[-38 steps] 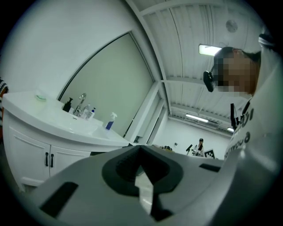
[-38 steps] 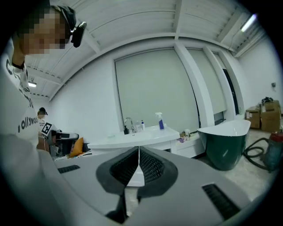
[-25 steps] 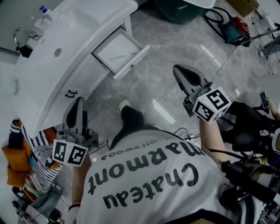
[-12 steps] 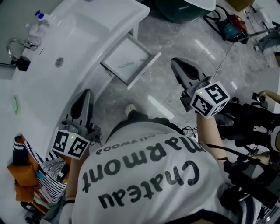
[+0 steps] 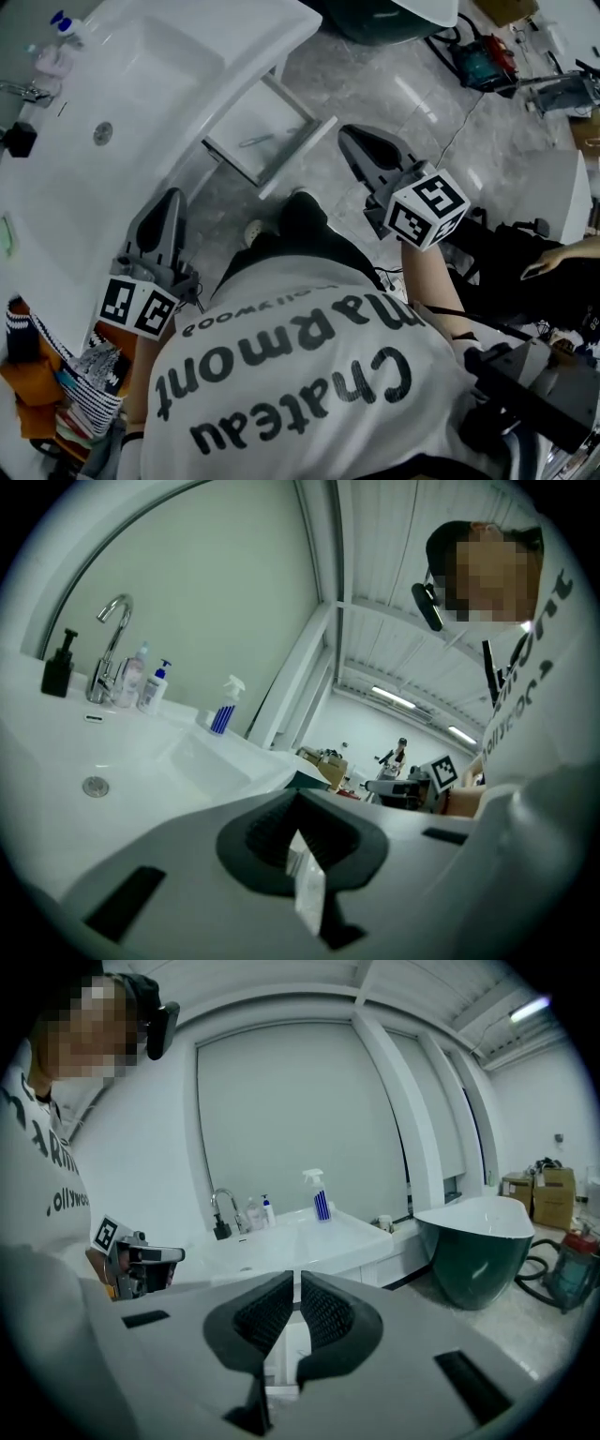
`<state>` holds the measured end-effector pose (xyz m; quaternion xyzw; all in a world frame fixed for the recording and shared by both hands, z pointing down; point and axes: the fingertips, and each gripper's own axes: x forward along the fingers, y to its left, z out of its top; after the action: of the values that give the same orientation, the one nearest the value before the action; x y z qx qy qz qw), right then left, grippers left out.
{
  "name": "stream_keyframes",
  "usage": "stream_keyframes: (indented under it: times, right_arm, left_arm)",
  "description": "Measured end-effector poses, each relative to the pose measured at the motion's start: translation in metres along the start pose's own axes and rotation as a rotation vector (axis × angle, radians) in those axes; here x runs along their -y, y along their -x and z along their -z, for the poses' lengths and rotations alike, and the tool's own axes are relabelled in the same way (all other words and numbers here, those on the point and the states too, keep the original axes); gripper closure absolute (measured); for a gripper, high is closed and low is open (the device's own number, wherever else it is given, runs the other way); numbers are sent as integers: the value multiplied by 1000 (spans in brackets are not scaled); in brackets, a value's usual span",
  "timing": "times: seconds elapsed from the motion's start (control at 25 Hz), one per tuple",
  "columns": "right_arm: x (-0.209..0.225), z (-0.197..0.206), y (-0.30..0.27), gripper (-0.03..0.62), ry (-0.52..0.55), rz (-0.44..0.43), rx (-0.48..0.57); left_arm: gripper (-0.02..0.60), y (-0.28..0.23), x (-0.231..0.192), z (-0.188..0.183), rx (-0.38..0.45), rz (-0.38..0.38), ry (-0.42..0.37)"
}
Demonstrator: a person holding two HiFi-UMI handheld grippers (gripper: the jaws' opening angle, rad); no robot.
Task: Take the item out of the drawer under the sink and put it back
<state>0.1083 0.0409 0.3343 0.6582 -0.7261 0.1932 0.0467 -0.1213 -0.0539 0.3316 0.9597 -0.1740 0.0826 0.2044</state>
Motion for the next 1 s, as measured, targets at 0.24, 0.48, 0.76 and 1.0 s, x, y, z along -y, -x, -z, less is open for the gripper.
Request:
stream_keyframes:
  times: [0.24,0.48,0.76,1.0]
  right_arm:
    - [11,12,-61,579,13,-175,-140]
    - [24,37,-125,574,89,-356,-305]
    - [35,112,-183,471,393,-600,-563]
    - [20,195,-209,430,622,-777,-757]
  left_arm:
    - [574,-12,-6,10,8,-90,58]
    - [574,-24,-21,20,25,-247,154]
    - [574,-26,-29,48,39,-488,245]
    - [574,-16,-25,74,28,-656,297]
